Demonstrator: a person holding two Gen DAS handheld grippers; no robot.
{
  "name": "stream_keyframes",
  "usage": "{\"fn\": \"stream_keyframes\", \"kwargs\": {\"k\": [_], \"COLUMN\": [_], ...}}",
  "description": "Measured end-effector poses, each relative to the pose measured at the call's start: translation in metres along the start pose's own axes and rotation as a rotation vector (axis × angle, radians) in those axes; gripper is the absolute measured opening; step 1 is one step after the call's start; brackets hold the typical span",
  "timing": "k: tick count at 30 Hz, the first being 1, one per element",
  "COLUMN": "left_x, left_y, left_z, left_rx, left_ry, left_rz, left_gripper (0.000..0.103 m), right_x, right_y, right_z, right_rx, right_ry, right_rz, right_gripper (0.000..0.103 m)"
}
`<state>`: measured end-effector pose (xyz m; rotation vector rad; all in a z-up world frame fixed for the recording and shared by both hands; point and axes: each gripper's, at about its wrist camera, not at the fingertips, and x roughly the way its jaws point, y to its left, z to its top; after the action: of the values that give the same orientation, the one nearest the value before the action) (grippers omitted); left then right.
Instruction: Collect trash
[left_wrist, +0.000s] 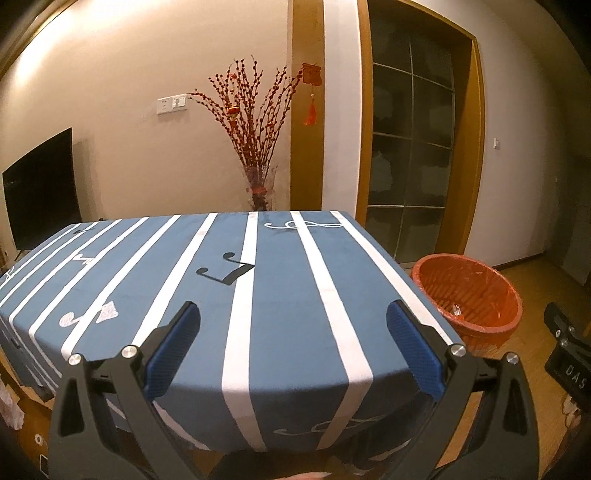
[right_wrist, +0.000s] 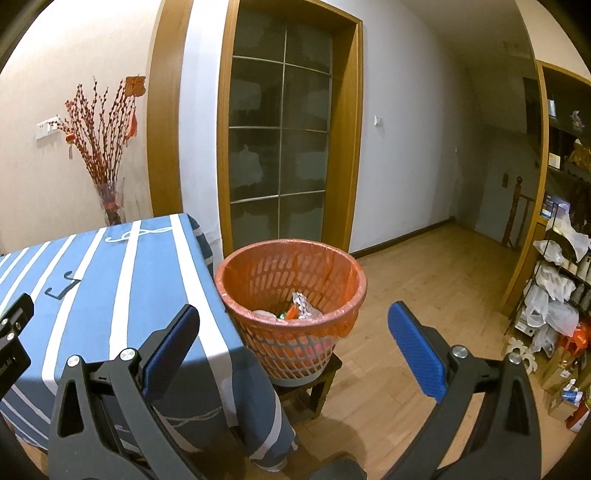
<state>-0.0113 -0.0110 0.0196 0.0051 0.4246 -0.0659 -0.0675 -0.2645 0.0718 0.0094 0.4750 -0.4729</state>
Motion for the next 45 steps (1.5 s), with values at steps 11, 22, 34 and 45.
{"fn": "stream_keyframes", "kwargs": {"k": [11, 22, 34, 45], "left_x": [-0.003, 0.000, -0.002, -0.001], "left_y": [0.003, 0.005, 0.006, 0.007], "left_z": [-0.011, -0.015, -0.016, -0.015], "left_rx": [-0.011, -0.016, -0.024, -0.034], "left_ry": [0.017, 0.037, 0.026, 0.038], "left_rz": [0.012, 0.017, 0.017, 0.019], "left_gripper": [0.099, 0.099, 0.099, 0.099], "right_x": [-0.002, 0.001, 0.001, 0.002], "right_y": [0.004, 0.009, 0.008, 0.009], "right_z": [-0.011, -0.016, -0.016, -0.016], "right_rx": [-0.017, -0.026, -0.025, -0.033], "right_ry": [0.022, 0.051, 0.046, 0.057], "right_rz": [0.008, 0.010, 0.006, -0.003], "right_gripper": [0.100, 0.100, 0.100, 0.100]}}
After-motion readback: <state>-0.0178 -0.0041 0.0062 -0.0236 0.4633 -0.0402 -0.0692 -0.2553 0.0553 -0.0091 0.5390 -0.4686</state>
